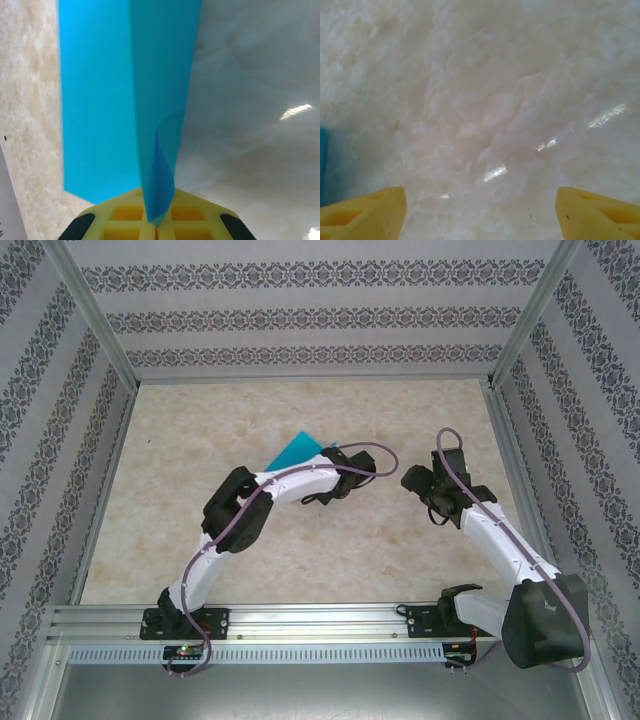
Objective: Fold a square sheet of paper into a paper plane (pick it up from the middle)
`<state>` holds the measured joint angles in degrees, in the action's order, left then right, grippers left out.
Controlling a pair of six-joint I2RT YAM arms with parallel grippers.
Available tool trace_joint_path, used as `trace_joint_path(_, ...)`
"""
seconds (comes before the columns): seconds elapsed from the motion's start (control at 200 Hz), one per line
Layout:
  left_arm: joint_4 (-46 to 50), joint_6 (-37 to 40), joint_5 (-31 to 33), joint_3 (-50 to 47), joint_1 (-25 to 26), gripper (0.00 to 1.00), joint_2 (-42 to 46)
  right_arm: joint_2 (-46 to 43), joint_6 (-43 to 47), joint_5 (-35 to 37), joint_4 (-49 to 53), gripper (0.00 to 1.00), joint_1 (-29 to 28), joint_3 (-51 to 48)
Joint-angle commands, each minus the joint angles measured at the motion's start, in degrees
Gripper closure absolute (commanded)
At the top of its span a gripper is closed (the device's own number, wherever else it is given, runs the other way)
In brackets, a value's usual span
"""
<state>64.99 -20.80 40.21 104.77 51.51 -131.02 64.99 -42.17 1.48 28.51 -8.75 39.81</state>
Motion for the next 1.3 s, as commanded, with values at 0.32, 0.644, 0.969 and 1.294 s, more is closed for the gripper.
trace_joint_path(0.32, -3.3, -0.2, -7.1, 0.0, 2.9, 0.87, -3.2, -0.8, -0.9, -0.2, 1.0, 0.22, 3.1, -1.2)
trace_joint_path(0.644, -5.3, -0.8, -13.2, -1.0, 2.9, 0.72, -1.5, 0.2, -0.9, -2.2, 0.8, 0.22, 3.2, 0.4)
trace_joint_path(0.969, -15.2, -0.5, -36.5, -8.6, 1.0, 0.37, 18.0, 1.0, 1.3, -6.0, 1.6, 0.22, 3.3, 4.3)
trace_joint_path(1.294, -33.3, -8.6, -51.4, -33.8, -14.6, 0.15, 40.4, 11.9, 0.5, -8.9, -4.7, 0.35, -11.1, 11.8)
